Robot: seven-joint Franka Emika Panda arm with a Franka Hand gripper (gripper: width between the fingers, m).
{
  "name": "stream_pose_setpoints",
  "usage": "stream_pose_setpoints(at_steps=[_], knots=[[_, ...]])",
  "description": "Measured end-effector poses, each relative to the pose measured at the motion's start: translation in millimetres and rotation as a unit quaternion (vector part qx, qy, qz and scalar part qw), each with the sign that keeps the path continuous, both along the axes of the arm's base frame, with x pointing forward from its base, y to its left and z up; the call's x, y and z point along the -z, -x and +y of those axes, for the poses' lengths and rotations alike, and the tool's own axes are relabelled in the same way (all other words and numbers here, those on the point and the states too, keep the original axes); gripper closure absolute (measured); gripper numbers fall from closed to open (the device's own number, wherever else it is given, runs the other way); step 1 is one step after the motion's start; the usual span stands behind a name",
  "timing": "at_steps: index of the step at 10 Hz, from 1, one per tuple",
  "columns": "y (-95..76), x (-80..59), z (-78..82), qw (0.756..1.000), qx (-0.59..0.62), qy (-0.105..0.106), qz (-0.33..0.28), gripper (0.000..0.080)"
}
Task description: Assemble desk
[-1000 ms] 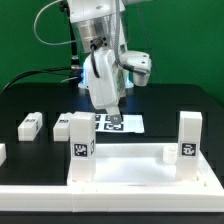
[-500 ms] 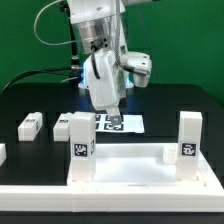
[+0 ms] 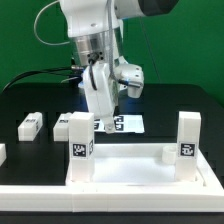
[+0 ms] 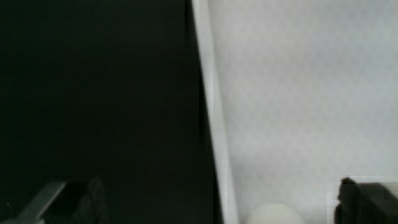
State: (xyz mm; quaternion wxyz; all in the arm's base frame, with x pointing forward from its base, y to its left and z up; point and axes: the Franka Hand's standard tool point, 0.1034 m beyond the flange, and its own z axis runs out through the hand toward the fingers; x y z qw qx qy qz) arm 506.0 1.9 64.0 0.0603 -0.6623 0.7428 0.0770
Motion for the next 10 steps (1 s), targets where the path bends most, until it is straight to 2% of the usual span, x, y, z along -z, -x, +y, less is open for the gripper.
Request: stream_pose_setpoints(at_steps=[2, 5, 7, 8, 10], knots=[[1.1, 16.4, 10.6, 1.000, -0.010, -0.004, 0.022, 0.0150], [-2.4, 39.9, 19.0, 1.000, -0.010, 0.018, 0.022, 0.0150], [-12.3, 45.3, 34.0, 0.999, 0.013, 0.045, -0.009, 0.0150], [-10.6, 49.7, 43.1, 0.999, 0.011, 0.048, -0.007, 0.0150], [-12.9, 53.3, 48.2, 0.999, 0.007, 0.042, 0.005, 0.0150]])
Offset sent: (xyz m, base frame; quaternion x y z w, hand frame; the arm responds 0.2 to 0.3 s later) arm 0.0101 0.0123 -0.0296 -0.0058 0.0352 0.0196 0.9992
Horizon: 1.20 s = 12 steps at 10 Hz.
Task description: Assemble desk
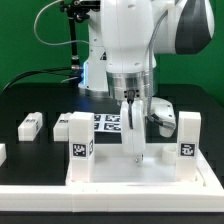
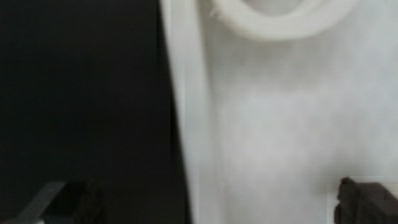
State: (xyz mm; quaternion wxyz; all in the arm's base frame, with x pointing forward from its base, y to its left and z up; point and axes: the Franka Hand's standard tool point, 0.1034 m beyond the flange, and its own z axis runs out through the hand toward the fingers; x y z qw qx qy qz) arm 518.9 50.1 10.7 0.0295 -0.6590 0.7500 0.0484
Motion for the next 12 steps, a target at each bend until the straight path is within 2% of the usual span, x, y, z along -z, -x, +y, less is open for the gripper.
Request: stream_pose_setpoints(at_steps=[1, 3, 7, 9, 10, 11, 12], knots=[[1.2, 0.2, -1.7, 1.000, -0.006, 0.000, 0.002, 0.0150], [4.3, -1.1, -14.8, 1.000, -0.020, -0.002, 0.011, 0.0150], [4.9, 0.2, -13.7, 1.000, -0.020, -0.001, 0.011, 0.0163], [5.0, 0.4, -13.8, 1.000, -0.020, -0.001, 0.011, 0.0519], [5.1, 0.4, -13.8, 1.000, -0.020, -0.001, 0.011, 0.0655], [4.9, 0.3, -13.6, 1.000, -0.021, -0.001, 0.011, 0.0655], [5.4, 0.3, -13.1, 1.000, -0.023, -0.001, 0.011, 0.0729]])
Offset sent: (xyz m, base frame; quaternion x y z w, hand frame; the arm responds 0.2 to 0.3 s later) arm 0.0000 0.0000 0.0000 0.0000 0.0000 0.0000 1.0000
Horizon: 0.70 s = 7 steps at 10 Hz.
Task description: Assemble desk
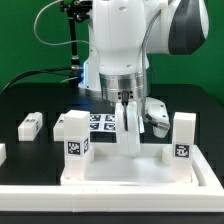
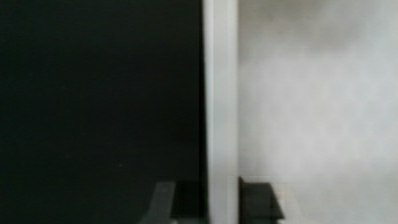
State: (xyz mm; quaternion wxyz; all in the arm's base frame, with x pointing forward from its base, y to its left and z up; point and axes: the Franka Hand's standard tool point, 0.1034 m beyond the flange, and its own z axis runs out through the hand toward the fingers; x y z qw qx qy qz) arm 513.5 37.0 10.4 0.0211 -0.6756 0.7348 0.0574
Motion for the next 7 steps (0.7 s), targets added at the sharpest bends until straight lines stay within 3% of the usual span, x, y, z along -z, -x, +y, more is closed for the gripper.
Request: stream_pose_setpoints(at_steps=[7], knots=[[0.0, 0.0, 0.0, 1.000, 0.000, 0.000, 0.000, 0.0729]])
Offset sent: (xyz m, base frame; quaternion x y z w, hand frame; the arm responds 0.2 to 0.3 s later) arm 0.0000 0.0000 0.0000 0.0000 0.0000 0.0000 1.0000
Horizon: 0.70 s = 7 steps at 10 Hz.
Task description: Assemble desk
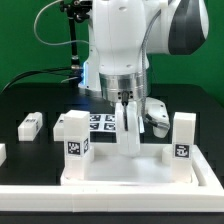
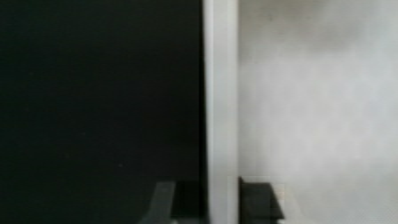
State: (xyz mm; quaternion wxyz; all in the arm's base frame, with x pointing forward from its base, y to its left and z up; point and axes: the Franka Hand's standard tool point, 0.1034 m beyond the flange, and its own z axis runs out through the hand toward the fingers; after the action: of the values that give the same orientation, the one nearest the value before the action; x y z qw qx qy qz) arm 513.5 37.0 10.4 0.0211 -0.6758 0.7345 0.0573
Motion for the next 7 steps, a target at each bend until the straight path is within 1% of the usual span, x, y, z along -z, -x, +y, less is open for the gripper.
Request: stream_pose_setpoints(at_steps=[3, 4, 5, 6, 7], knots=[[0.0, -0.1, -0.2, 1.000, -0.005, 0.000, -0.001, 0.0729], [1.5, -0.6, -5.2, 0.998, -0.063, 0.000, -0.009, 0.0729], [7.6, -0.9, -16.1, 0.994, -0.107, -0.001, -0.012, 0.0729], [13.9, -0.8, -28.1, 0.983, -0.181, -0.005, -0.018, 0.0729], [18.3, 0.1, -36.9, 0.974, -0.225, -0.009, -0.021, 0.0729]])
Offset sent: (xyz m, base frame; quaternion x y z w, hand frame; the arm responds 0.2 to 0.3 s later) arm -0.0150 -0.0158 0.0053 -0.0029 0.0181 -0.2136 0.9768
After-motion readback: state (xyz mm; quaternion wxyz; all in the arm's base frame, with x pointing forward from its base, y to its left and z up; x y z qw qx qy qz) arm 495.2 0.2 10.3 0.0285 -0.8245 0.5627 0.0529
